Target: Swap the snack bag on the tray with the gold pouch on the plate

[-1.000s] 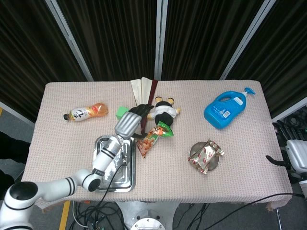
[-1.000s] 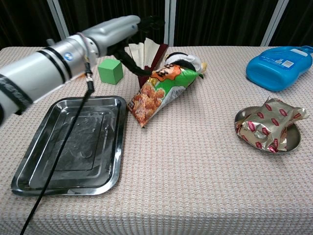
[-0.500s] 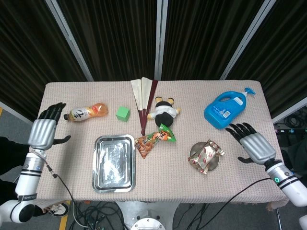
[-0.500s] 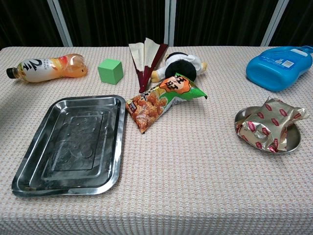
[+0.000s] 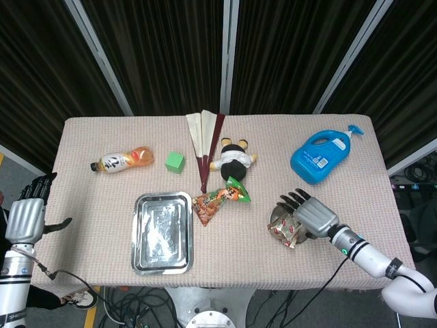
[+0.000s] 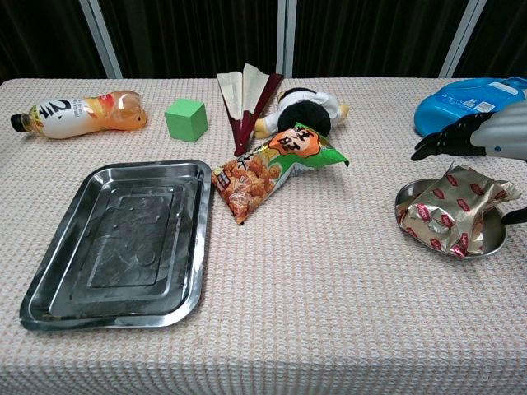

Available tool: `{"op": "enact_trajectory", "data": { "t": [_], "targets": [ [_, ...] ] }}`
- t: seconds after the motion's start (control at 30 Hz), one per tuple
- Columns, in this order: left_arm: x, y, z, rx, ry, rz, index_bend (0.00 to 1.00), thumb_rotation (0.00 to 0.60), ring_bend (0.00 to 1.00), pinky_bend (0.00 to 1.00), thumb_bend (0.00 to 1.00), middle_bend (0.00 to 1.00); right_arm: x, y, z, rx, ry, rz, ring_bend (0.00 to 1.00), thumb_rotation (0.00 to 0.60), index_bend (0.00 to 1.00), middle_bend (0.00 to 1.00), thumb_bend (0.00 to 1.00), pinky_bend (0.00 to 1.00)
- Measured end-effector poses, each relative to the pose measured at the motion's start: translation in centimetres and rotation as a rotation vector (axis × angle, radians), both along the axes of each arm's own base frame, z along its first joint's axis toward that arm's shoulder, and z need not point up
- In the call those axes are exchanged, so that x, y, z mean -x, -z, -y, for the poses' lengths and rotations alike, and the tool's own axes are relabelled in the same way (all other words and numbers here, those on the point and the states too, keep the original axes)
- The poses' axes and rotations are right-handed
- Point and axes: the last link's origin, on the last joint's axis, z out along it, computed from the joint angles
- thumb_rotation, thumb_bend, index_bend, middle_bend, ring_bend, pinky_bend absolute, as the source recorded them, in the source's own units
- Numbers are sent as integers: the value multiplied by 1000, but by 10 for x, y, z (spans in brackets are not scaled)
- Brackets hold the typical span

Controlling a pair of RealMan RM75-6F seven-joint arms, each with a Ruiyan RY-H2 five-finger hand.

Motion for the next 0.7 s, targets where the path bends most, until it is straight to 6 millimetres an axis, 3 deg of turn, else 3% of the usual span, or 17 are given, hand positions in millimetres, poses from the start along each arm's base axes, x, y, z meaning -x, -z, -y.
{"op": "enact_trajectory", "data": {
  "t": [0.1,0.17,0.3,0.47,0.7],
  "targets": [
    [7,1,6,8,-10,1,55,600,69,162,91,92,1,11,0,-7,-6,-21,0,600,0,25,79,0],
    [10,1,10,9,-15,4,55,600,69,162,91,92,1,17,0,0,-10,-20,0,600,5,109,85,0],
    [12,2,15,10,-15,11,55,600,69,162,91,92,0,21,0,30,-31,2,0,600,176,295,91,0],
    [18,4,19,13,-21,4,55,600,69,157,91,92,5,31,-2,30,-28,-5,15,600,265,349,94,0],
    [23,3,24,12,-29,12,55,600,69,156,91,92,2,32,-3,76,-49,43,172,600,609,597,135,0]
  ]
}}
